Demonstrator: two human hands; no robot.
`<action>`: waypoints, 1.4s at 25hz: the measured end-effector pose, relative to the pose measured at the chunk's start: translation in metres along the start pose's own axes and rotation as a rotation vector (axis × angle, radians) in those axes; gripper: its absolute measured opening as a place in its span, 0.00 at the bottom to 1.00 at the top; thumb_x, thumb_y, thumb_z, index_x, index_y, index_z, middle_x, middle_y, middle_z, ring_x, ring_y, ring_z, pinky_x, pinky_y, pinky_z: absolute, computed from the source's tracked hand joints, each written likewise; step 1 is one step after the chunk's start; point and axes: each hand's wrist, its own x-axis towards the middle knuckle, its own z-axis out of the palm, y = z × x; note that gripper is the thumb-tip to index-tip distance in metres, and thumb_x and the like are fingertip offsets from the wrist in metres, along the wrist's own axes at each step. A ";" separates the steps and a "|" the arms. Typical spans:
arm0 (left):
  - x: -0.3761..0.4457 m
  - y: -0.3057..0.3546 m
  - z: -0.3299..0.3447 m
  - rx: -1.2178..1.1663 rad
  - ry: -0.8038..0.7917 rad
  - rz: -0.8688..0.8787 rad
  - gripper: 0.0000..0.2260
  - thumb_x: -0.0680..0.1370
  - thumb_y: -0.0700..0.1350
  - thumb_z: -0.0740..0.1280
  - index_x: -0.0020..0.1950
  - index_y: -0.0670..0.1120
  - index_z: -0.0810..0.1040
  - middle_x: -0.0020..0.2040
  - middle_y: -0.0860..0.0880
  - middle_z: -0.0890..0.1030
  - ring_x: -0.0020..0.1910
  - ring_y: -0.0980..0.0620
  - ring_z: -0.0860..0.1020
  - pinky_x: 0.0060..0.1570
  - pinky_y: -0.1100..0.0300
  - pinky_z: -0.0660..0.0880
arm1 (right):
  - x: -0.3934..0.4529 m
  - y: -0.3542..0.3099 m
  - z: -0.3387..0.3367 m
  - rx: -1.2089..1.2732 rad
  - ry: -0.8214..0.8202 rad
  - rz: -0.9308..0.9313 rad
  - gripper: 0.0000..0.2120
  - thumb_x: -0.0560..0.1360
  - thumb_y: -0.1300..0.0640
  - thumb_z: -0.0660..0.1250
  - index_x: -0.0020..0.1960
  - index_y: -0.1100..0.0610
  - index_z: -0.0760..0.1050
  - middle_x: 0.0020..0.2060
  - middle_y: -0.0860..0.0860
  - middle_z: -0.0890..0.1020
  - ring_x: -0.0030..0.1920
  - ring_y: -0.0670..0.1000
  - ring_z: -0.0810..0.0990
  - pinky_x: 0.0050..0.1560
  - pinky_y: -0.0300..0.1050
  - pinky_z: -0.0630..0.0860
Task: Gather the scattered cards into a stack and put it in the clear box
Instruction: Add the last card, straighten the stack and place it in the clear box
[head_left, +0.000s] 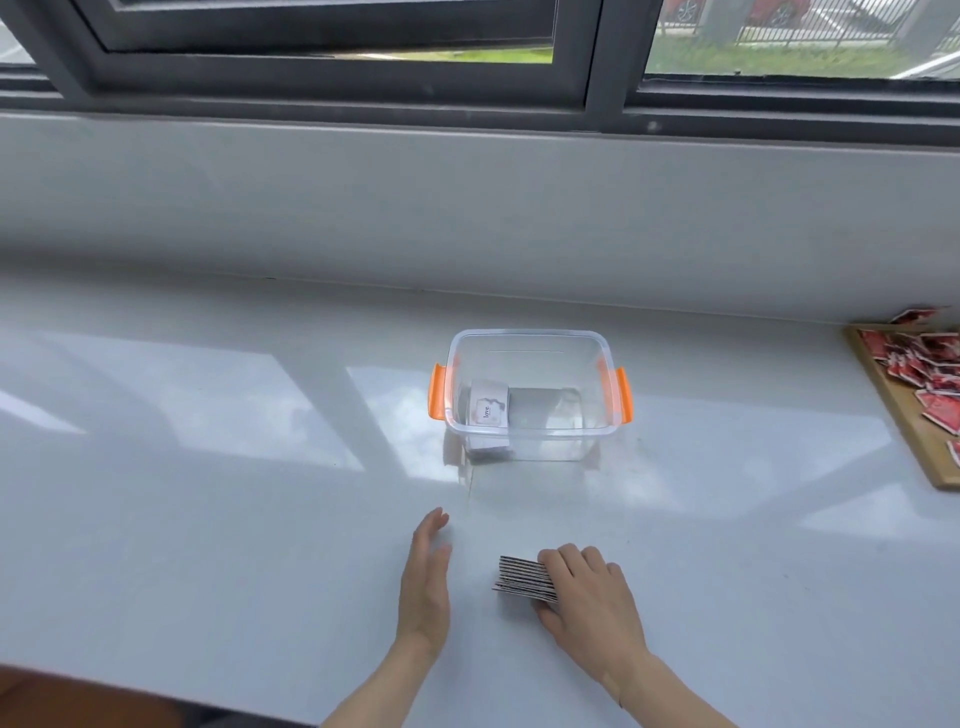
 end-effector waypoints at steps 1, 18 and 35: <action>-0.001 0.006 0.013 -0.073 0.009 -0.049 0.18 0.76 0.54 0.57 0.66 0.57 0.70 0.68 0.54 0.75 0.70 0.57 0.69 0.67 0.62 0.60 | 0.001 -0.001 -0.001 -0.001 0.001 0.004 0.16 0.65 0.46 0.73 0.49 0.49 0.75 0.41 0.46 0.78 0.40 0.54 0.77 0.35 0.47 0.72; -0.010 0.024 0.057 0.246 -0.433 0.027 0.21 0.69 0.45 0.60 0.61 0.56 0.73 0.60 0.52 0.75 0.61 0.53 0.74 0.60 0.59 0.72 | 0.009 0.004 0.007 0.038 0.086 0.008 0.20 0.58 0.45 0.76 0.45 0.50 0.75 0.36 0.45 0.77 0.36 0.52 0.75 0.29 0.45 0.72; 0.000 -0.002 0.051 0.977 -0.526 0.453 0.26 0.72 0.42 0.62 0.70 0.54 0.66 0.62 0.52 0.69 0.55 0.50 0.73 0.52 0.58 0.74 | -0.051 0.030 0.000 1.383 0.333 0.749 0.42 0.72 0.76 0.57 0.73 0.39 0.53 0.75 0.40 0.59 0.75 0.44 0.56 0.76 0.53 0.53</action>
